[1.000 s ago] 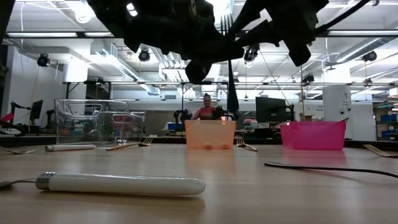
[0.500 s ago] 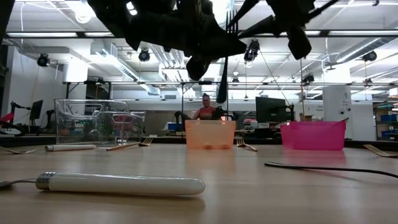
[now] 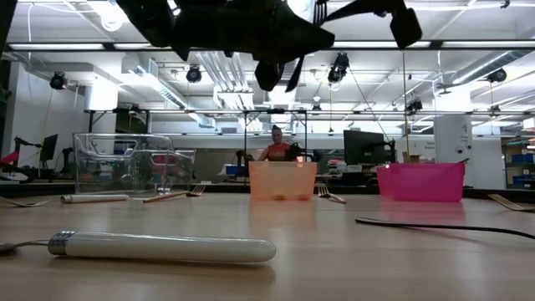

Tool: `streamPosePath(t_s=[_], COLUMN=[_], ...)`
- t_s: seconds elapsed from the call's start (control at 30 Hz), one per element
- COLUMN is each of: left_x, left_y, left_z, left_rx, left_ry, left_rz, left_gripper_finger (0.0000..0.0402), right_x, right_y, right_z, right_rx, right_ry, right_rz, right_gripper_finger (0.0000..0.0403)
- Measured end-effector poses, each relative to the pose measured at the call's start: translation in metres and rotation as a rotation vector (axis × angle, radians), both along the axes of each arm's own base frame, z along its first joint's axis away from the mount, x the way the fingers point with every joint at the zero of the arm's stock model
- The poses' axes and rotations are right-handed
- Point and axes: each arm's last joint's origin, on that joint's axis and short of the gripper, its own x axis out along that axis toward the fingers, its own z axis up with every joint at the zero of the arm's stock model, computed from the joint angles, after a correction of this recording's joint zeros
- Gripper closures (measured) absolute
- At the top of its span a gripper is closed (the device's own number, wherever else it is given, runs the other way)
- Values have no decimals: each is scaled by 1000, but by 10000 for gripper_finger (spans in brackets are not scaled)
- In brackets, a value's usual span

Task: Sort silverware by color (type)
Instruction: Put the right black fork into the transparent bin

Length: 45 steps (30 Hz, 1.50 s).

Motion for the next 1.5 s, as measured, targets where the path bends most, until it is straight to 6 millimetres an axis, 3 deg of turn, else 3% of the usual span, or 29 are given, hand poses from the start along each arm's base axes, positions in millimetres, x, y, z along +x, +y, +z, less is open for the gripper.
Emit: streamPosePath(t_s=[0.53, 0.9, 1.1, 1.3, 1.4, 1.5], left_x=[0, -2, -4, -4, -4, -4], left_y=[-1, -1, -2, -1, 0, 0], left_z=[20, 31, 36, 36, 36, 36], left_rx=[53, 40, 33, 28, 30, 33], left_ry=[-221, -301, -321, -318, -318, -316], left_rz=[-2, 1, -4, 13, 31, 35], left_gripper_finger=[401, 401, 401, 401, 401, 401], right_x=[-8, -15, -25, -33, -28, -20], right_y=[-3, -8, -12, -32, -45, -60], right_z=[15, 30, 32, 24, 12, -12], right_rx=[210, 504, 860, 1496, 1724, 1821], right_ry=[-171, -418, -476, -359, -368, -453], right_rz=[-4, -54, -38, -41, -65, -111], right_gripper_finger=[300, 300, 300, 302, 300, 299])
